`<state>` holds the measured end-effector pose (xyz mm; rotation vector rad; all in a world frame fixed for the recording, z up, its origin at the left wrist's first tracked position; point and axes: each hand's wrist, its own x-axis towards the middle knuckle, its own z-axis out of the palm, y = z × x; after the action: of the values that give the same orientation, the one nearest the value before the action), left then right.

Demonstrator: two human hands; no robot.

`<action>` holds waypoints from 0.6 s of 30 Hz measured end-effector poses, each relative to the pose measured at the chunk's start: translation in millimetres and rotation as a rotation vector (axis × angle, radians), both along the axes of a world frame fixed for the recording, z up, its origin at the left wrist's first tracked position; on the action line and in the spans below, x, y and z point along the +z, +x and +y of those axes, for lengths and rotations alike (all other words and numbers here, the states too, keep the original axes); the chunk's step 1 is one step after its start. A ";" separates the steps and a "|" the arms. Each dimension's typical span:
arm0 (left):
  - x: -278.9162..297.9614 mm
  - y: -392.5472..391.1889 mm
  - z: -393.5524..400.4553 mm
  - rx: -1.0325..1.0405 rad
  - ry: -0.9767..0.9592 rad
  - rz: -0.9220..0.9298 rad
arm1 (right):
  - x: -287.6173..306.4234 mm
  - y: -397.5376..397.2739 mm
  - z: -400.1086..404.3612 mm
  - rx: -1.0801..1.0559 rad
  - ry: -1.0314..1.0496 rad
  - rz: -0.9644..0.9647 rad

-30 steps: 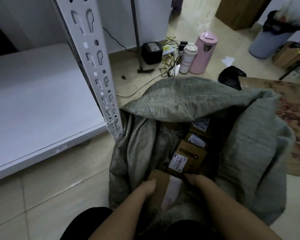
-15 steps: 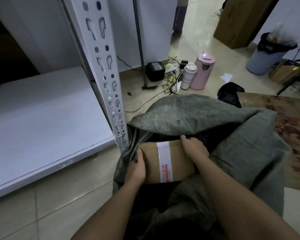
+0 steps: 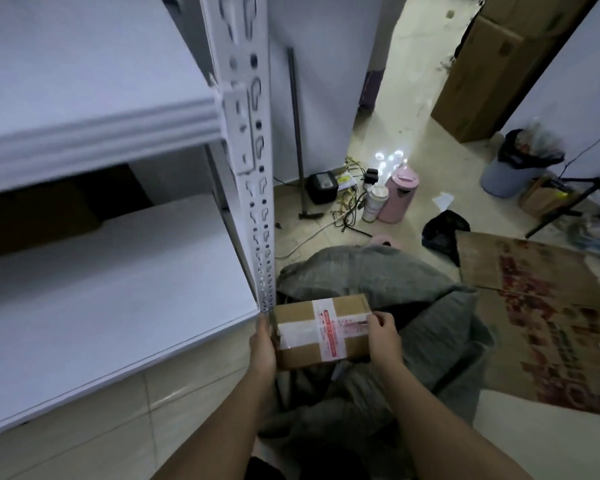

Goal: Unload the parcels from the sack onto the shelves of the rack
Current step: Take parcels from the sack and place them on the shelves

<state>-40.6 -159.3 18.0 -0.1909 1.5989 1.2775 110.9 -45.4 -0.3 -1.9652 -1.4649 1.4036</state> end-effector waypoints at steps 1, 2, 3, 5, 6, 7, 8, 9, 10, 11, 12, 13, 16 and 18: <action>25.6 -0.7 -3.3 -0.021 -0.009 0.004 | 20.0 0.6 -3.9 -0.016 -0.016 0.019; 51.4 -0.9 -7.4 -0.032 -0.023 0.007 | 42.3 1.7 -8.3 -0.028 -0.031 0.036; 75.1 -0.2 -12.2 -0.043 -0.030 0.007 | 63.4 2.2 -13.0 -0.037 -0.051 0.055; 120.6 1.0 -23.7 -0.064 -0.030 -0.018 | 105.4 2.6 -21.8 -0.044 -0.091 0.084; 143.8 1.6 -28.0 -0.065 -0.024 -0.026 | 126.9 2.2 -25.9 -0.025 -0.107 0.077; 165.7 1.5 -33.2 -0.074 -0.018 -0.023 | 149.2 2.1 -30.9 -0.001 -0.119 0.059; 184.6 2.1 -37.0 -0.097 -0.008 -0.009 | 168.3 2.2 -35.6 0.018 -0.123 0.042; 201.0 3.2 -40.7 -0.118 0.002 0.008 | 183.8 2.1 -39.8 0.027 -0.117 0.033; 219.6 3.2 -45.3 -0.129 0.003 0.017 | 200.4 1.7 -43.7 0.031 -0.104 0.036; 237.7 4.7 -50.6 -0.144 0.001 0.022 | 214.7 2.2 -49.3 0.031 -0.106 0.051; 255.2 5.4 -54.9 -0.164 0.012 0.035 | 226.2 2.9 -54.2 0.030 -0.105 0.078; 267.7 3.6 -57.9 -0.186 0.027 0.038 | 235.2 2.4 -57.9 0.030 -0.115 0.113; 282.7 -0.6 -69.8 -0.186 -0.003 -0.002 | 255.3 -0.3 -67.9 0.004 -0.143 0.245; 287.0 -4.9 -75.7 -0.169 -0.008 -0.009 | 264.9 -6.5 -72.5 -0.004 -0.152 0.288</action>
<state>-45.5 -235.0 305.0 -0.0649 1.5776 1.1384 104.4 -117.9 264.5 -1.7556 -1.2569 1.7574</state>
